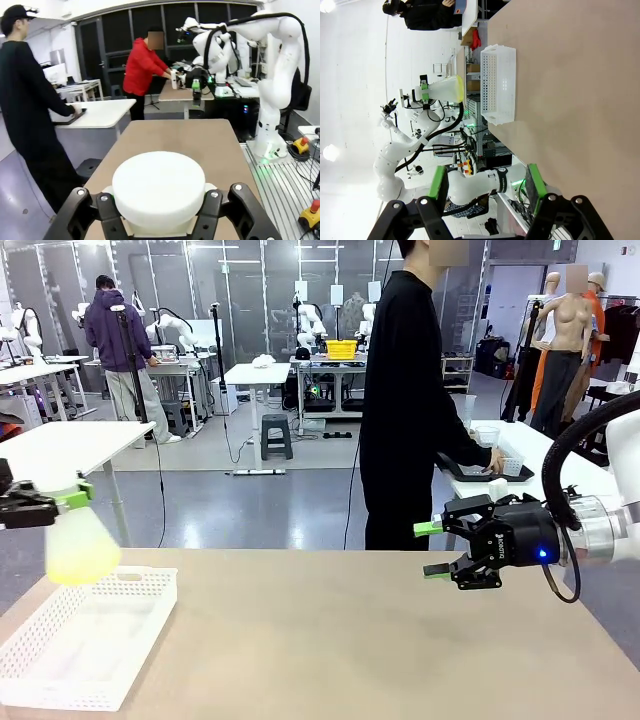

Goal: Prepare the solutions needed for the experiment.
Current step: When the human places the Big flask in the center of the table, pick up the Big flask and place it in the left Organizing basket.

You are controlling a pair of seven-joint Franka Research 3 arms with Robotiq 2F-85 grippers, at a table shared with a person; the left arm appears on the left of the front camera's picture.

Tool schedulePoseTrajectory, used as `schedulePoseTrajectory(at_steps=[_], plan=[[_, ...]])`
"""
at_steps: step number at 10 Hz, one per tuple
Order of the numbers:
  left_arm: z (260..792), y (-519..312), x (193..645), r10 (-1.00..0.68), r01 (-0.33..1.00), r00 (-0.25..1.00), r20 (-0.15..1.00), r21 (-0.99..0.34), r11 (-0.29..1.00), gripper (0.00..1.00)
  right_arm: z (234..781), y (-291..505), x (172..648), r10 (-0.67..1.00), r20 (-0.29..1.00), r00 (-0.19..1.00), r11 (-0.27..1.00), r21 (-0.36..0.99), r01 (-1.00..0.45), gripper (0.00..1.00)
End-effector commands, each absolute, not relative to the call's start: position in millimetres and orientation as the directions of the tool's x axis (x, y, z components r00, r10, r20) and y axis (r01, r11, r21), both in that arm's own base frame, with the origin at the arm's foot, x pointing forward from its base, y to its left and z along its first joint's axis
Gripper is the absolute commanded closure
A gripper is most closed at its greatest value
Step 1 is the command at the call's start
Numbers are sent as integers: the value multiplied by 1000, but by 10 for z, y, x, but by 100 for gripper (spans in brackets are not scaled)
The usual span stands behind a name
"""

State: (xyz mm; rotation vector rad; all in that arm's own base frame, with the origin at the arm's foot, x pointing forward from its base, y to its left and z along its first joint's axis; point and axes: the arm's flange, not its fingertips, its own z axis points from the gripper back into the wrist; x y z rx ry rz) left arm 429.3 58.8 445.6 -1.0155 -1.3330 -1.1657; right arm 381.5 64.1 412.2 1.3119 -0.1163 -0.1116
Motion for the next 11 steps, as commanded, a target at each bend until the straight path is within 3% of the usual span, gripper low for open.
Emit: schedulePoseTrajectory(at_steps=[1,5,11], plan=[[4335,717,4278,14,978,-131,991,127,163,99,4114,652,3822,-148,30,989,250,968,8,22],[3995,955,4365,13,971,-115,993,109,212,99,4114,652,3822,-148,30,989,250,968,8,22],[3209,956,4610,-19,983,-139,990,140,119,99,4114,652,3822,-148,30,989,250,968,8,22]])
